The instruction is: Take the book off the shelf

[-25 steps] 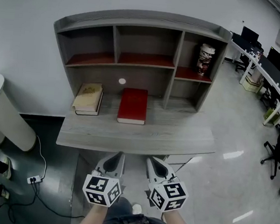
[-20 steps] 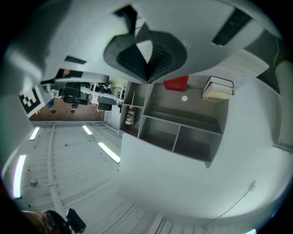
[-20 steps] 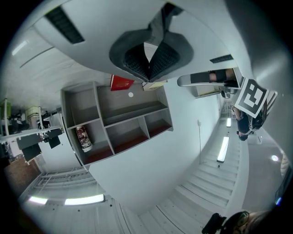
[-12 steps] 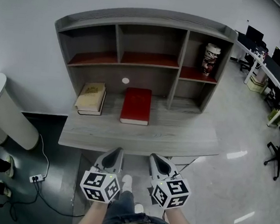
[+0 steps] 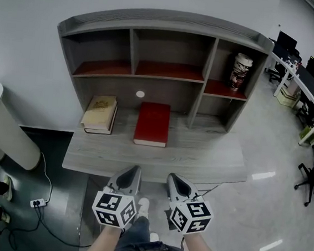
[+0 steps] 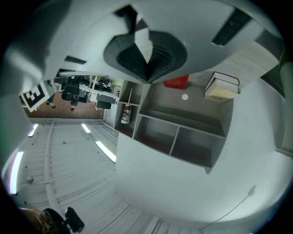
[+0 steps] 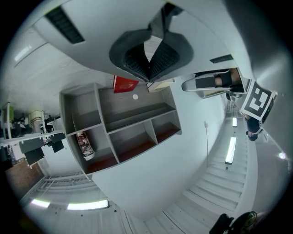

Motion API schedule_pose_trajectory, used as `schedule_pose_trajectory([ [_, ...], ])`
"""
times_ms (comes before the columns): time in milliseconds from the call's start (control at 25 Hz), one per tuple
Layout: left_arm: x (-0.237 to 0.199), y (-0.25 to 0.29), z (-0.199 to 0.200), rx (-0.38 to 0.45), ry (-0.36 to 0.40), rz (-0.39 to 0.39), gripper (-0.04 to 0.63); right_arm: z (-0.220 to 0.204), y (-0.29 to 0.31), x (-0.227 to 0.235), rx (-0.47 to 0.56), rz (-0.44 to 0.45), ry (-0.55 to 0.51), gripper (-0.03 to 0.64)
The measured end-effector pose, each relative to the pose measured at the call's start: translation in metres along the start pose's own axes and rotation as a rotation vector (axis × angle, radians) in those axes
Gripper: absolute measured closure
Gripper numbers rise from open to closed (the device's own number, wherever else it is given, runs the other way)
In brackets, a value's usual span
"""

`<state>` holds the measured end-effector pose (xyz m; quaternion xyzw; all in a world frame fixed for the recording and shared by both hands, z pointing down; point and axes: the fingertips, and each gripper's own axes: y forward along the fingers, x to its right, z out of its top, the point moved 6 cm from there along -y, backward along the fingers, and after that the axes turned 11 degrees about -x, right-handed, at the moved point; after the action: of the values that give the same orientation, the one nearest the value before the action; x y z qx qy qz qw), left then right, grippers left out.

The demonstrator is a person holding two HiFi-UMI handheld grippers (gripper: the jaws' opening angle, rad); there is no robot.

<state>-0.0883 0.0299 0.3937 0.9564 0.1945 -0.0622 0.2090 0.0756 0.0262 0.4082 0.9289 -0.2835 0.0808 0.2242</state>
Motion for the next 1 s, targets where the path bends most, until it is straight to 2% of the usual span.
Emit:
schedule_pose_trajectory([
  [440, -0.026, 0.043, 0.016, -0.025, -0.033, -0.008, 0.583, 0.009, 0.044, 0.021, -0.044, -0.015, 0.022, 0.607],
  [1000, -0.072, 0.107, 0.041, -0.070, -0.024, -0.008, 0.583, 0.037, 0.110, 0.050, -0.076, -0.046, 0.043, 0.607],
])
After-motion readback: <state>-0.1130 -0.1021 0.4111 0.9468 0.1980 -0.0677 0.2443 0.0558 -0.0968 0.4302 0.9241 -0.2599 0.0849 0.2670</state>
